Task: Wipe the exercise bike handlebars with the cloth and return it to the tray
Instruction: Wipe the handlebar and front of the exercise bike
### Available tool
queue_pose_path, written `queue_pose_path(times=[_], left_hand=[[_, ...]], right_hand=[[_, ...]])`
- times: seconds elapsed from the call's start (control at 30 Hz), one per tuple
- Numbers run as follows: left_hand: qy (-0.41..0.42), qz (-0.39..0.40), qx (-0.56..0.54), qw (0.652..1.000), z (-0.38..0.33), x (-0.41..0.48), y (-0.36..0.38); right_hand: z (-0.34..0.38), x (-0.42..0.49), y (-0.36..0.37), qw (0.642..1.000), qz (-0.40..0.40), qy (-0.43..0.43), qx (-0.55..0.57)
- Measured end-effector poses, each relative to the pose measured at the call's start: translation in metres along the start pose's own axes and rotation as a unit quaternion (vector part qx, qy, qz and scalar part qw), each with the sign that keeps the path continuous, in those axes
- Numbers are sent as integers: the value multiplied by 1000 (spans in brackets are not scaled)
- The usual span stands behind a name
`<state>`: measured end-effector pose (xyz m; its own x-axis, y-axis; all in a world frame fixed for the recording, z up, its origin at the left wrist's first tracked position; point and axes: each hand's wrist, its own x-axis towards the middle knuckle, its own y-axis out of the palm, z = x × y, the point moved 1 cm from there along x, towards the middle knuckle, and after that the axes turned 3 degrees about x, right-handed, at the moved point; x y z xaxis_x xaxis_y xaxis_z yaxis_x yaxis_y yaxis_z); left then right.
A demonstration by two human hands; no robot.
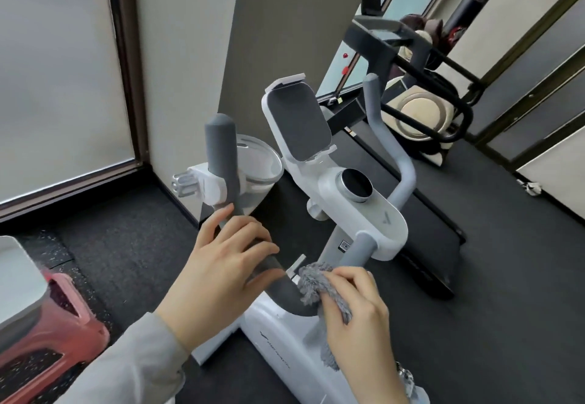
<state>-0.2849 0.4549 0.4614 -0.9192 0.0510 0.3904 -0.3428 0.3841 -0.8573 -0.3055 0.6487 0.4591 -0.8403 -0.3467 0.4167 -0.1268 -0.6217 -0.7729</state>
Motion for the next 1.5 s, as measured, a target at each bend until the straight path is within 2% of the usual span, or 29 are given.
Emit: queue_pose_path(times=[0.2, 0.47, 0.67, 0.77, 0.93, 1.17, 1.5], left_hand=[[-10, 11, -20, 1000, 2, 0, 3], [-22, -11, -40, 999, 0, 0, 8], [-26, -32, -36, 998, -3, 2, 10], [-22, -38, -38, 998, -4, 2, 10], [-16, -36, -28, 999, -6, 4, 13], [-9, -28, -7, 1000, 1, 5, 16], [-7, -25, -7, 1000, 1, 3, 16]], right_hand=[[-36, 18, -6, 1000, 1, -2, 8], [-96, 63, -11, 998, -58, -11, -18], [-86, 24, 5, 986, -127, 22, 103], [-68, -8, 18, 973, -156, 5, 168], [-82, -15, 21, 960, -194, 4, 201], [-116, 21, 27, 919, -308, 91, 231], [-77, -22, 46, 838, -288, 216, 409]])
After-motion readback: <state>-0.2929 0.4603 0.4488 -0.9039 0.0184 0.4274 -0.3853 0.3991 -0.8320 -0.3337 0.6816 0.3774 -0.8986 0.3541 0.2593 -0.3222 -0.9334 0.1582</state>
